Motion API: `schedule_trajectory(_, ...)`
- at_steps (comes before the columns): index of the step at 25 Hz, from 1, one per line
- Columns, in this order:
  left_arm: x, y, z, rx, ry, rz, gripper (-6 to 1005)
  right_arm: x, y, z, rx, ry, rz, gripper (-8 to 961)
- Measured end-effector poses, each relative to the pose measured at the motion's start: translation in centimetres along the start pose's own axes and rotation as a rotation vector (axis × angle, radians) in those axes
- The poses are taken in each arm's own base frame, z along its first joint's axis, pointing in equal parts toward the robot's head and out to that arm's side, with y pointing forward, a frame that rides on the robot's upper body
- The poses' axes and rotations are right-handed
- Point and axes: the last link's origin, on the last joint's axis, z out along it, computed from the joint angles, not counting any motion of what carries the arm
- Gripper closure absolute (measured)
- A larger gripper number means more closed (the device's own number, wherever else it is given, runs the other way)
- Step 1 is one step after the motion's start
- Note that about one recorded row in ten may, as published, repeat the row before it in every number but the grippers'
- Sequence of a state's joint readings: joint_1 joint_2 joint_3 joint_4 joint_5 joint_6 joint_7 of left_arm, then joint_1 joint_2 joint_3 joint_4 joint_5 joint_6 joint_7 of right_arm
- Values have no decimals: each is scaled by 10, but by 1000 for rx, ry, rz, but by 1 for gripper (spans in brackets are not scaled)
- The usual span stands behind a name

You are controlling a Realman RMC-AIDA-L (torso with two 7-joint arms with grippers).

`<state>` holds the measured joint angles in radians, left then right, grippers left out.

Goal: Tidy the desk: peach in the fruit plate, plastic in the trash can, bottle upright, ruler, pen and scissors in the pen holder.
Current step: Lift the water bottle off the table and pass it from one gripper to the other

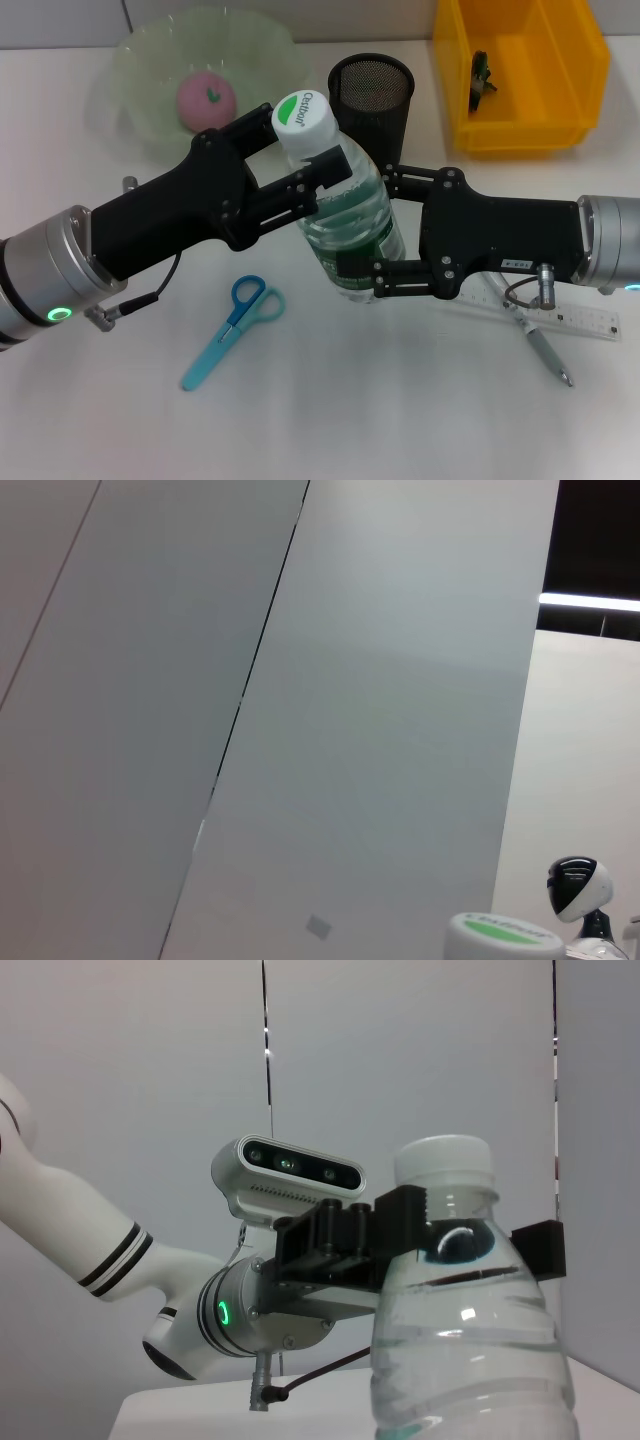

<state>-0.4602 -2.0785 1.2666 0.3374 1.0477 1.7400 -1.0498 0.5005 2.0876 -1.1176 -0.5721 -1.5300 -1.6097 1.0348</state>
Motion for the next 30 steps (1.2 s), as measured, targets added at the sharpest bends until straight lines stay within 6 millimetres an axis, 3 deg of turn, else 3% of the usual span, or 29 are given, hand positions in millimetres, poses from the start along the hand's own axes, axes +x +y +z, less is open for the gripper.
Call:
schedule_trajectory(5, 0, 0, -1, 6, 2, 5, 292, 1, 0, 0, -2, 2, 2, 192)
schedule_trajectory(9, 1, -1, -1, 1, -4, 10, 480, 1, 1, 0, -2, 2, 2, 192)
schedule_trajectory(30, 5, -5, -3, 33, 25, 48, 545, -1, -1, 0, 5, -2, -4, 191)
